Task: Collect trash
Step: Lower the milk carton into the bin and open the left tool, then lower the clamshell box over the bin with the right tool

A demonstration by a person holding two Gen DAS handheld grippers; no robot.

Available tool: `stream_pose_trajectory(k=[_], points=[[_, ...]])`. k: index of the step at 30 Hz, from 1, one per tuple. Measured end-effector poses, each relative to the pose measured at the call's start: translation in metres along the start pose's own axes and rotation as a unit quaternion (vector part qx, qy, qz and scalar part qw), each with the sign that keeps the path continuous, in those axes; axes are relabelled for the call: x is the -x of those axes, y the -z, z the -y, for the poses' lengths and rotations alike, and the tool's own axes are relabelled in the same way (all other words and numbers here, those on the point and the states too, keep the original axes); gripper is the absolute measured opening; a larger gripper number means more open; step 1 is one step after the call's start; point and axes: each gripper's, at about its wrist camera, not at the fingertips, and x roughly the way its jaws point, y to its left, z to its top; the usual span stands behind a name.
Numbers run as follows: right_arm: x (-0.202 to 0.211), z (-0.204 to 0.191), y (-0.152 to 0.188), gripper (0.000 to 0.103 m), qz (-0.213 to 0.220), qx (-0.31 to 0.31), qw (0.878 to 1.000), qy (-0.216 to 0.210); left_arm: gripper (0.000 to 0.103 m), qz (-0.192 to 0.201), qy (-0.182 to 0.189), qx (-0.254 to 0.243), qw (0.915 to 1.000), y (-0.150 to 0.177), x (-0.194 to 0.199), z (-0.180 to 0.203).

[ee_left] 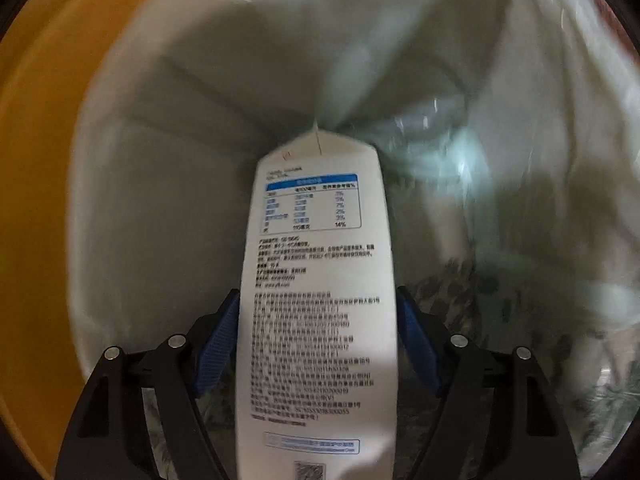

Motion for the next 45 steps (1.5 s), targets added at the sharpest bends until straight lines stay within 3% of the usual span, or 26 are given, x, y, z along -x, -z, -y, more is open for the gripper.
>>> stream_pose_trajectory(k=[6, 10, 14, 16, 20, 22, 25, 27, 29, 31, 34, 38, 39, 40, 44, 45], points=[[-0.005, -0.006, -0.002, 0.059, 0.000, 0.007, 1.000, -0.001, 0.074, -0.079, 0.015, -0.002, 0.9968, -0.011, -0.028, 0.011], [-0.007, -0.007, -0.001, 0.059, -0.001, 0.007, 1.000, -0.001, 0.074, -0.107, 0.057, 0.074, 0.9899, -0.016, -0.025, -0.009], [-0.008, -0.007, -0.001, 0.059, -0.001, 0.006, 1.000, -0.003, 0.083, -0.116, 0.078, 0.134, 0.9812, -0.007, -0.014, -0.020], [-0.008, -0.007, -0.001, 0.059, 0.000, 0.005, 1.000, -0.004, 0.084, -0.122, 0.085, 0.165, 0.9750, 0.000, -0.010, -0.022], [-0.009, -0.007, 0.000, 0.059, 0.000, 0.004, 1.000, -0.004, 0.082, -0.166, 0.091, 0.235, 0.9534, 0.032, -0.010, -0.027], [-0.009, -0.009, -0.001, 0.059, 0.001, 0.005, 1.000, -0.005, 0.043, -0.177, 0.082, 0.264, 0.9445, 0.045, -0.012, -0.030], [-0.009, -0.011, 0.000, 0.059, 0.000, 0.007, 1.000, -0.006, 0.019, -0.172, 0.104, 0.332, 0.9217, 0.062, -0.015, -0.043], [-0.009, -0.013, 0.000, 0.059, 0.000, 0.009, 1.000, -0.006, 0.017, -0.171, 0.121, 0.371, 0.9045, 0.064, -0.022, -0.052], [-0.008, -0.015, 0.000, 0.059, 0.002, 0.011, 1.000, -0.008, 0.017, -0.173, 0.127, 0.386, 0.8971, 0.069, -0.026, -0.059], [-0.007, -0.017, 0.000, 0.059, 0.003, 0.012, 1.000, -0.010, 0.016, -0.172, 0.122, 0.380, 0.9008, 0.067, -0.029, -0.062], [-0.003, -0.020, -0.001, 0.059, 0.007, 0.017, 1.000, -0.013, 0.015, -0.164, 0.122, 0.392, 0.8969, 0.059, -0.029, -0.065], [0.003, -0.023, -0.003, 0.059, 0.012, 0.025, 1.000, -0.014, 0.016, -0.126, 0.126, 0.424, 0.8878, 0.065, -0.005, -0.073], [0.005, -0.025, -0.003, 0.059, 0.015, 0.029, 0.999, -0.012, 0.026, -0.118, 0.120, 0.428, 0.8878, 0.069, 0.009, -0.072], [0.008, -0.027, -0.003, 0.059, 0.016, 0.032, 0.999, -0.013, 0.046, -0.110, 0.117, 0.432, 0.8874, 0.066, 0.017, -0.073], [0.019, -0.038, -0.005, 0.059, 0.025, 0.045, 0.998, -0.019, 0.067, -0.066, 0.109, 0.452, 0.8831, 0.067, 0.064, -0.079], [0.023, -0.040, -0.005, 0.059, 0.027, 0.049, 0.998, -0.021, 0.080, -0.060, 0.104, 0.458, 0.8807, 0.076, 0.073, -0.082]])
